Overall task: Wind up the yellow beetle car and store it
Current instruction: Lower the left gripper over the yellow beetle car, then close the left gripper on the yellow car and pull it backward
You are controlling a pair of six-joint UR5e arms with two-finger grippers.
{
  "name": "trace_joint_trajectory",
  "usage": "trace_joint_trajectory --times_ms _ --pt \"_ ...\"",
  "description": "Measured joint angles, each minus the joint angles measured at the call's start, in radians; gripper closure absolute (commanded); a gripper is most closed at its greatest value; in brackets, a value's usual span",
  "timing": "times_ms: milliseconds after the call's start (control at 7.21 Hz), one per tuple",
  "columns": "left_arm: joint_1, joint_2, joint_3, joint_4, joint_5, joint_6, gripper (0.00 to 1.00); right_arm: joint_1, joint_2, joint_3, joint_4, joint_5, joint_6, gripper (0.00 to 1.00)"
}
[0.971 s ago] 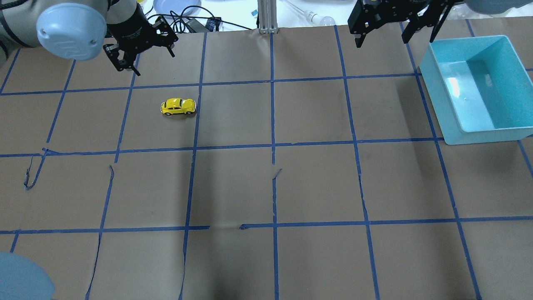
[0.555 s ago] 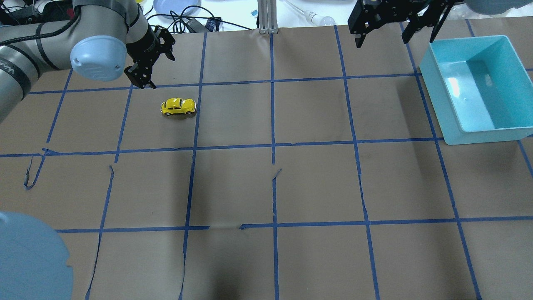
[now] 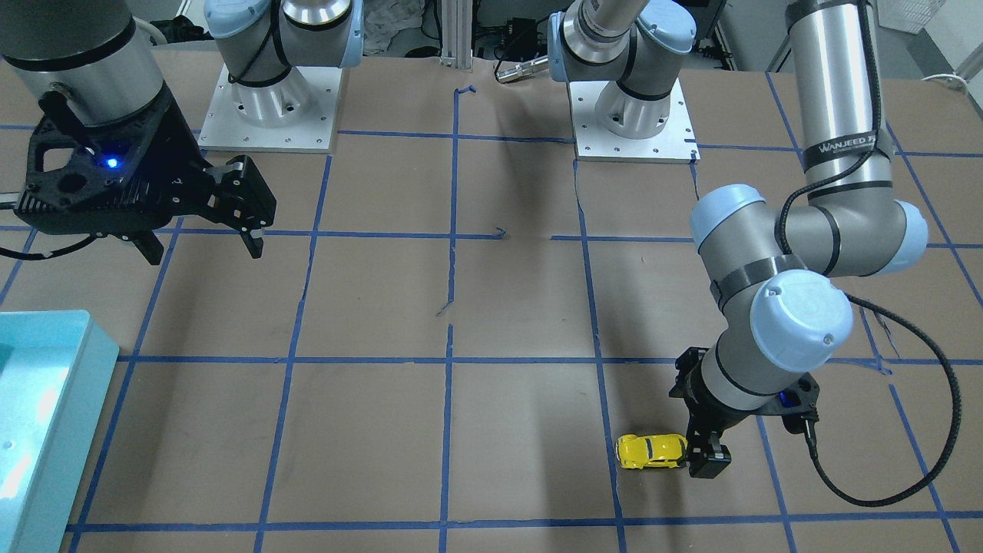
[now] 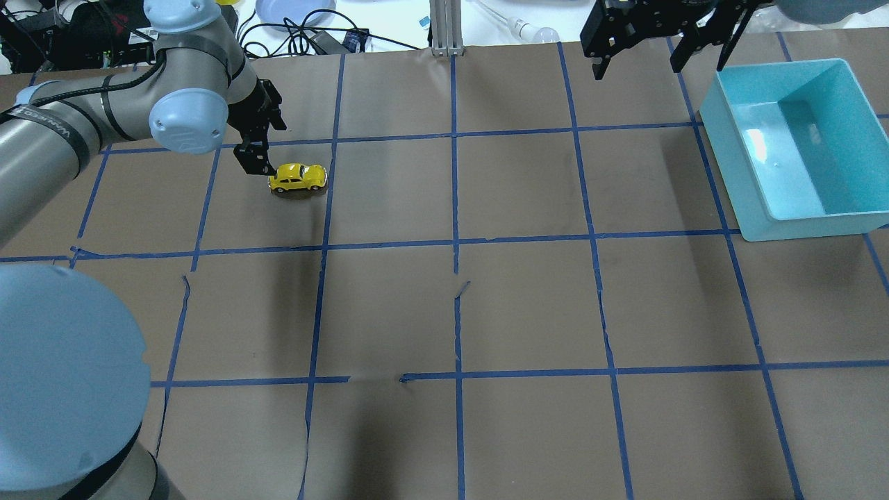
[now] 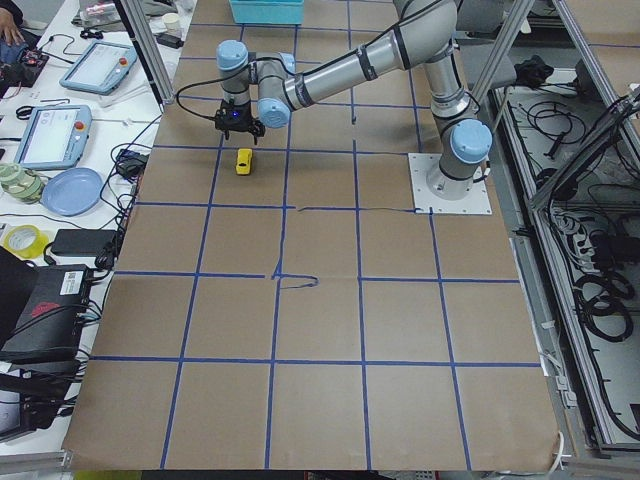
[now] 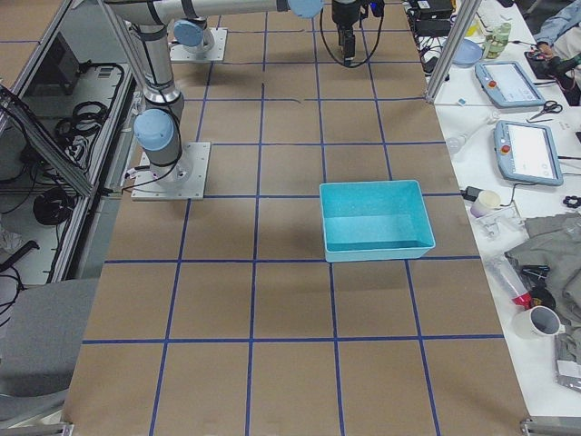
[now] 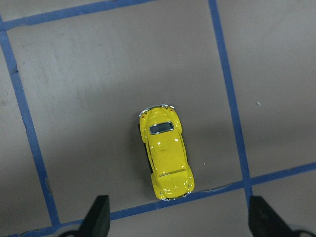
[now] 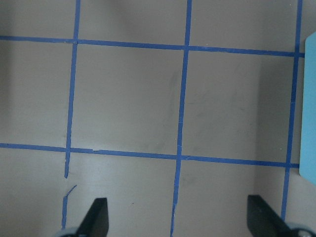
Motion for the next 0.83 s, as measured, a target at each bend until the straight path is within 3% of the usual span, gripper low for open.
trace_joint_trajectory --times_ms 832 --pt "0.002 -0.103 -0.006 0.053 -0.002 -0.069 0.00 0.000 0.000 0.001 0.000 0.002 0.001 0.00"
